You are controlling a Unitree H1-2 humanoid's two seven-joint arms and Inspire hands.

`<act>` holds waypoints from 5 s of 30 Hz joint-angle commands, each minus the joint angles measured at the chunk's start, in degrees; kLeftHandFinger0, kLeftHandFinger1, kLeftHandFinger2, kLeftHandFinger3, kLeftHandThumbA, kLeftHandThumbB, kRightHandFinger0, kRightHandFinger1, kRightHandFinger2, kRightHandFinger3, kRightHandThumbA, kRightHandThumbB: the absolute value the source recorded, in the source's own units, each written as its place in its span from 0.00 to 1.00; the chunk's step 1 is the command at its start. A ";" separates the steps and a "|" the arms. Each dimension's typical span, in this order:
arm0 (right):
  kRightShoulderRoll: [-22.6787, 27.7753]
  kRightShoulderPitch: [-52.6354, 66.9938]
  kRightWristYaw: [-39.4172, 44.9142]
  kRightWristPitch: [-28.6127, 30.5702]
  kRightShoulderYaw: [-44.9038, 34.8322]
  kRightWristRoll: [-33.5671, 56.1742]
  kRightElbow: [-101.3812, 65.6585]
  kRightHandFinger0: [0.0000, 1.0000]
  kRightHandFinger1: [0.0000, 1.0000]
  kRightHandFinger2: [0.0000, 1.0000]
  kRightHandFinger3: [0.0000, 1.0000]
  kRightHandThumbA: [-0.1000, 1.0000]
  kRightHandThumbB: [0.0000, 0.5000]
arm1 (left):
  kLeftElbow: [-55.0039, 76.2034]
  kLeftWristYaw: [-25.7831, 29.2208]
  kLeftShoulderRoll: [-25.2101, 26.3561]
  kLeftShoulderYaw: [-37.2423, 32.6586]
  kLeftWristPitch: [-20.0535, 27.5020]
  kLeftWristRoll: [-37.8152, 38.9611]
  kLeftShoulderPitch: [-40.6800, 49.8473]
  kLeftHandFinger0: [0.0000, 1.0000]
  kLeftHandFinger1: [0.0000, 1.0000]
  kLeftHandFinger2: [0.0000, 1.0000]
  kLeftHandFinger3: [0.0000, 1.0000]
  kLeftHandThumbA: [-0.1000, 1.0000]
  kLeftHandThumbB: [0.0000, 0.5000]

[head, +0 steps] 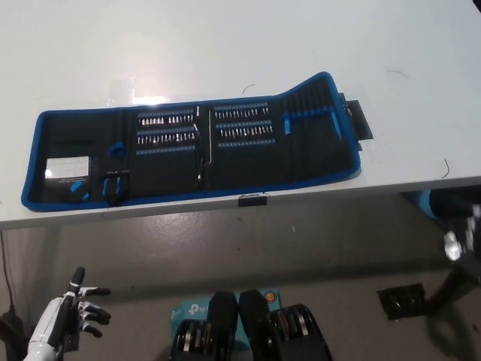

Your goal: The robot uses its right hand to lift an edge of the toolkit kept in middle of the desk and make one fold in it

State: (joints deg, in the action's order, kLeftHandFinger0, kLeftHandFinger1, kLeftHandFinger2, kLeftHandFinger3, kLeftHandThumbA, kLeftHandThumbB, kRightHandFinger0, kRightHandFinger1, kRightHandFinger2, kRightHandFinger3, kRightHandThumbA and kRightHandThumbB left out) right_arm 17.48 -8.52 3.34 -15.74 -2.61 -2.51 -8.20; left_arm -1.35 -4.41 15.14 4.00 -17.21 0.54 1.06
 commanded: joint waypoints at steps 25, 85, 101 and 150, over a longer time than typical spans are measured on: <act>-7.05 -20.74 3.40 -11.19 0.82 3.72 2.06 0.78 0.94 1.00 1.00 0.39 0.55 | 2.20 -0.63 0.16 0.71 -0.16 0.40 -0.49 0.39 0.42 0.36 0.60 1.00 0.99; -23.78 -25.76 -10.64 -1.33 1.42 -0.72 26.83 1.00 1.00 1.00 1.00 0.33 0.58 | 2.12 -1.08 -0.95 0.98 1.14 0.00 -0.42 0.42 0.43 0.35 0.56 1.00 1.00; -24.29 -21.73 -13.86 11.67 0.07 -0.30 31.61 0.00 0.00 0.08 0.54 0.00 0.02 | 2.35 -1.26 -1.11 0.77 0.13 0.17 -1.19 0.40 0.43 0.36 0.55 1.00 0.92; -4.12 -36.41 0.20 3.64 54.22 -42.06 33.78 0.00 0.01 0.18 0.41 0.00 0.45 | 1.69 -2.76 0.92 -1.13 0.26 0.27 -4.27 0.36 0.40 0.33 0.54 1.00 1.00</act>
State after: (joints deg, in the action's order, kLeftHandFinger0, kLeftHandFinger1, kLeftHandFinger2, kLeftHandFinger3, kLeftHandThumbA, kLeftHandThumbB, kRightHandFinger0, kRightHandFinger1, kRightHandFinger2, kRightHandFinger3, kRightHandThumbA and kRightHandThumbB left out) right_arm 11.17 -46.58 0.60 -14.74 49.19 -38.51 25.31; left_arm -0.56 -6.04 14.86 2.85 -17.46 0.54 -1.97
